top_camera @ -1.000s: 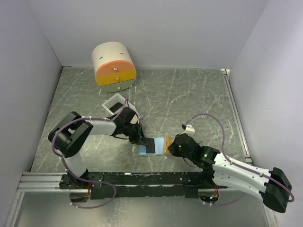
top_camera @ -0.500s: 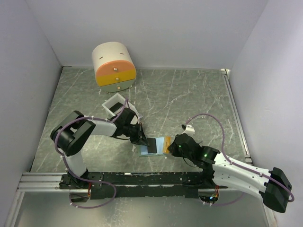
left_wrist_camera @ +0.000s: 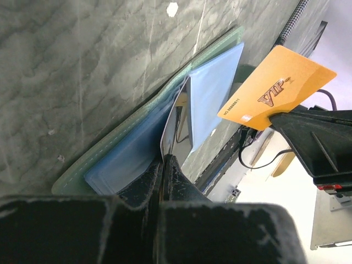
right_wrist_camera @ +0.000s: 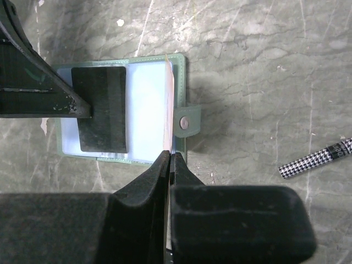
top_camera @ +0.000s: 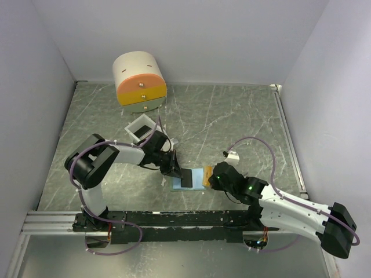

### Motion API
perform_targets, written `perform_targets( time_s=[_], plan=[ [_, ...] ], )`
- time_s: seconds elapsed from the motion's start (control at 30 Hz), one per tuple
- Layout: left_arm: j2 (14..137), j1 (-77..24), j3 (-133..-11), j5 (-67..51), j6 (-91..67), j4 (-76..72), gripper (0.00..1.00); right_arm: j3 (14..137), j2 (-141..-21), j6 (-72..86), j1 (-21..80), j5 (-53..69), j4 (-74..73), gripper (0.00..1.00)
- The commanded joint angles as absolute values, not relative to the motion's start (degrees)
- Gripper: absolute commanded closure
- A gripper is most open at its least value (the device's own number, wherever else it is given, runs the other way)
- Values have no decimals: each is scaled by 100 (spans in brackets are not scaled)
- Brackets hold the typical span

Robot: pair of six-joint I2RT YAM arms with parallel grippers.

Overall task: Put the credit cards into the card holder
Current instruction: Insert the credit card into the card holder.

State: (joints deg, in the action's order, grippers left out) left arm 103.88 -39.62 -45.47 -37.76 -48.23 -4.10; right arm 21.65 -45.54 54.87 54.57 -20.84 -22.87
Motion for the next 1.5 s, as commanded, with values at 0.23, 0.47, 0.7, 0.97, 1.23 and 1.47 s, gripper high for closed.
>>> perform_targets(
  time_s=[0.23, 0.47, 0.7, 0.97, 1.23, 1.47],
  plan=[
    [10861, -4104, -4909, -3785, -4366, 300, 93, 2309, -4799, 5461, 5470, -2194, -2430, 100],
    [10948, -4135, -5066, -3786, -4280, 608, 93, 2226, -4795, 5493, 5468, -2127, -2353, 100],
    [10904, -4133, -5068, -3841, -4113, 840, 93, 2239, -4766, 5492, 5474, -2153, -2386, 100],
    [10957, -4132, -5278, -3690, -4292, 670, 93, 2233, -4725, 5492, 5476, -2124, -2403, 100],
    [11128, -4132, -5553, -3531, -4308, 712, 93, 2249, -4646, 5496, 5467, -2087, -2429, 100],
    [11067, -4137, -5520, -3568, -4307, 669, 93, 2597, -4521, 5506, 5469, -2286, -2739, 100]
  ],
)
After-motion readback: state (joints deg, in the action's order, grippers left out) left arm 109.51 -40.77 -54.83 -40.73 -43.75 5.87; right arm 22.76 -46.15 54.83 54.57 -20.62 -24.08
